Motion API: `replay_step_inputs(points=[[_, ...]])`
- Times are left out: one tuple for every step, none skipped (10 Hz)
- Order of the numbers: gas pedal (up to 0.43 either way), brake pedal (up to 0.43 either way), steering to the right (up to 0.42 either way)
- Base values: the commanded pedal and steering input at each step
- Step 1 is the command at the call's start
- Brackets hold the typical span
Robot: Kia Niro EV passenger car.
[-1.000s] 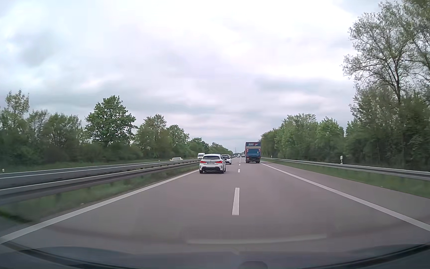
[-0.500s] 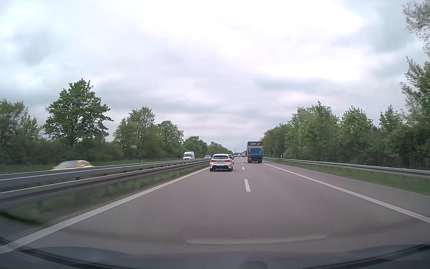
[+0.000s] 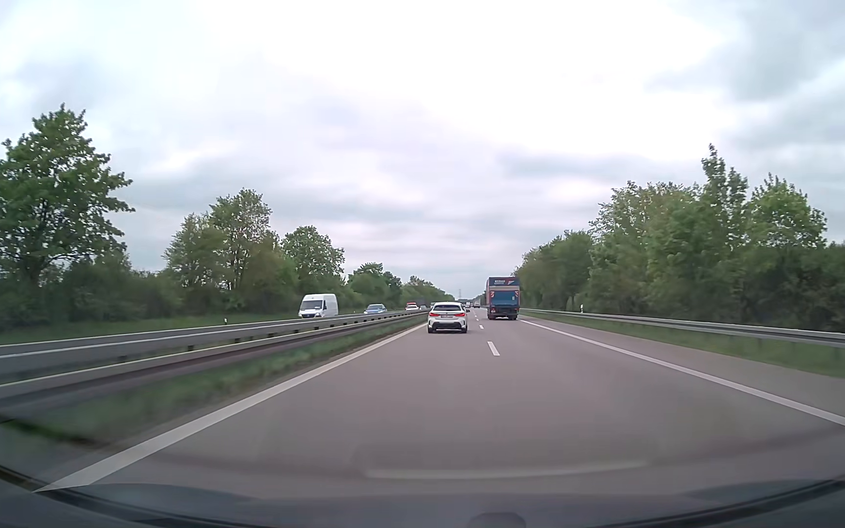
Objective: Follow the waypoints while adhering to traffic rules and regulations
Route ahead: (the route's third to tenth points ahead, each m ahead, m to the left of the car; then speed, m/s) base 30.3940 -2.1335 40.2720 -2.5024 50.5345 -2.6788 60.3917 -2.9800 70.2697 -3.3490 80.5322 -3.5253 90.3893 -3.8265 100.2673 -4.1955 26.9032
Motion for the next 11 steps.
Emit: replay_step_inputs(points=[[0.000, 0.000, 0.002], [0.000, 0.000, 0.002], [0.000, 0.000, 0.002], [0.000, 0.000, 0.002], [0.000, 0.000, 0.002], [0.000, 0.000, 0.002], [0.000, 0.000, 0.002], [0.000, 0.000, 0.002], [0.000, 0.000, 0.002], [0.000, 0.000, 0.002], [0.000, 0.000, 0.002]])
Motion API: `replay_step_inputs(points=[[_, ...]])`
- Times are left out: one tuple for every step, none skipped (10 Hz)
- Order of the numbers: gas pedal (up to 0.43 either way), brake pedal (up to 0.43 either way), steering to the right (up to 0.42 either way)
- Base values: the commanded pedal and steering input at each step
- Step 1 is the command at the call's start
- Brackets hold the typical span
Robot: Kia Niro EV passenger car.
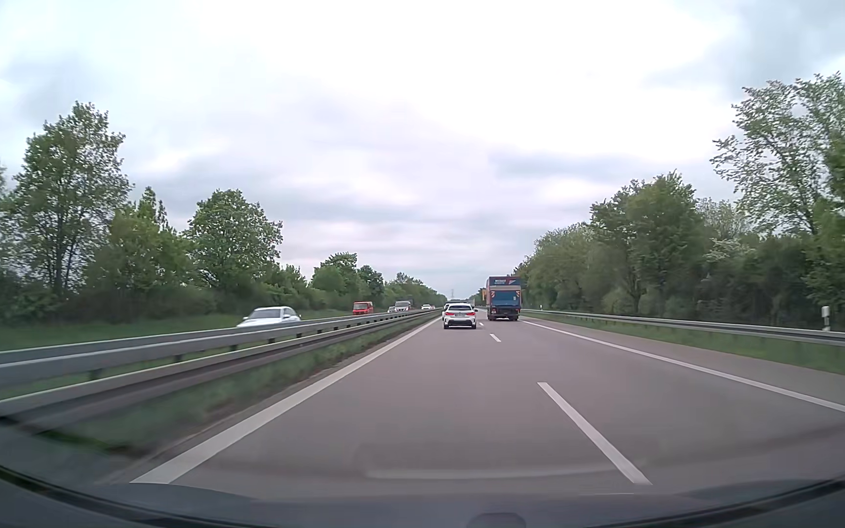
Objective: Follow the waypoints while adhering to traffic rules and regulations
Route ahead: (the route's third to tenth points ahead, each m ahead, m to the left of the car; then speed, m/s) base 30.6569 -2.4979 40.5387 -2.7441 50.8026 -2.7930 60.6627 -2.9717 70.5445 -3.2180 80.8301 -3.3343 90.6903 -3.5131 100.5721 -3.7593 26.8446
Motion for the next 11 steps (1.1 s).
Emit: replay_step_inputs(points=[[0.000, 0.000, 0.002], [0.000, 0.000, 0.002], [0.000, 0.000, 0.002], [0.000, 0.000, 0.002], [0.000, 0.000, 0.002], [0.000, 0.000, 0.002], [0.000, 0.000, 0.002], [0.000, 0.000, 0.002], [0.000, 0.000, 0.002], [0.000, 0.000, 0.001], [0.000, 0.000, 0.000]])
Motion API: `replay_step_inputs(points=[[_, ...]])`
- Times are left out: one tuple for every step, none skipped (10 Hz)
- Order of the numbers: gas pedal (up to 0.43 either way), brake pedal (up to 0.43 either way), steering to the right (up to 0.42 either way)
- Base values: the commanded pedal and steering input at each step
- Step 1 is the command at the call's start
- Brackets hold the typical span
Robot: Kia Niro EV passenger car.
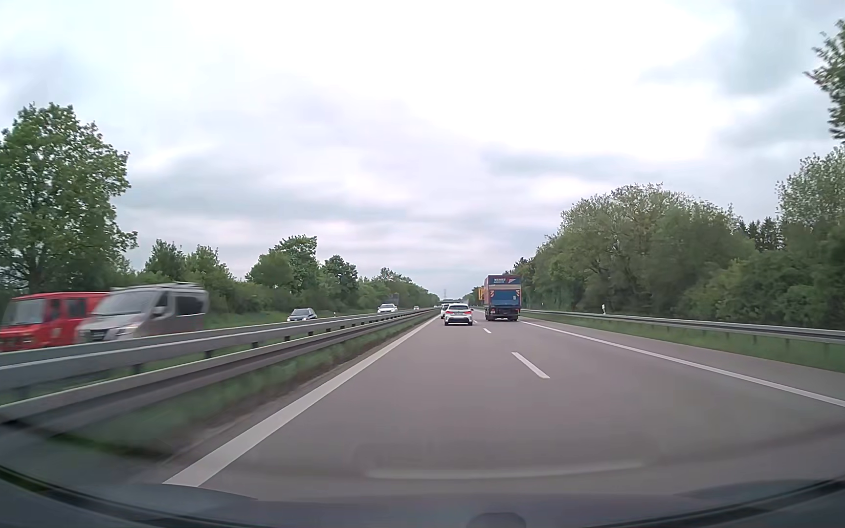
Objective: Follow the waypoints while adhering to traffic rules and regulations
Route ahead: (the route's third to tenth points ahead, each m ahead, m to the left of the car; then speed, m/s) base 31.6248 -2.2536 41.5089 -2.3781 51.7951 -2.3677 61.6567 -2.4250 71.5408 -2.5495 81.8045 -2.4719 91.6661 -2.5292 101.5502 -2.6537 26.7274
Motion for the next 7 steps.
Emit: replay_step_inputs(points=[[0.000, 0.000, 0.000], [0.000, 0.000, 0.000], [0.000, 0.000, 0.000], [0.000, 0.000, 0.000], [0.000, 0.000, 0.000], [0.000, 0.000, 0.000], [0.000, 0.000, 0.000]])
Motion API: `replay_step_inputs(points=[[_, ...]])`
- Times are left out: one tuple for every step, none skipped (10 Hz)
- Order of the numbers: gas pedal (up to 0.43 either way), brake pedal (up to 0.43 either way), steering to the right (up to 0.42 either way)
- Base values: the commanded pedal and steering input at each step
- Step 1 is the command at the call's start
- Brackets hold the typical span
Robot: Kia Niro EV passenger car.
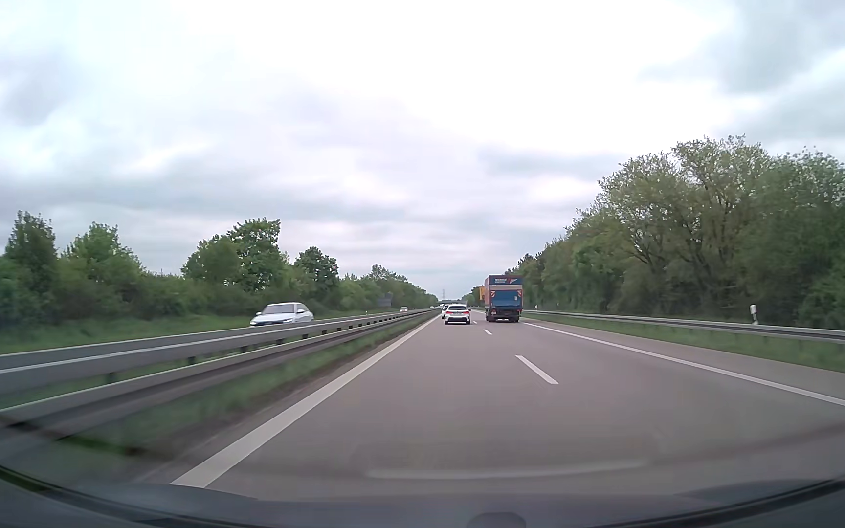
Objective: Follow the waypoints while adhering to traffic rules and regulations
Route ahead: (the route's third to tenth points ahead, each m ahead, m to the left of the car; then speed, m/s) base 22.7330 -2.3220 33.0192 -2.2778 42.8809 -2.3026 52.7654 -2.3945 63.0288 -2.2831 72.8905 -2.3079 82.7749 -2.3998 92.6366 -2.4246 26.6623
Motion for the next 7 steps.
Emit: replay_step_inputs(points=[[0.000, 0.000, 0.000], [0.000, 0.000, 0.000], [0.000, 0.000, 0.000], [0.000, 0.000, 0.000], [0.000, 0.000, 0.000], [0.000, 0.000, 0.000], [0.000, 0.000, 0.000]])
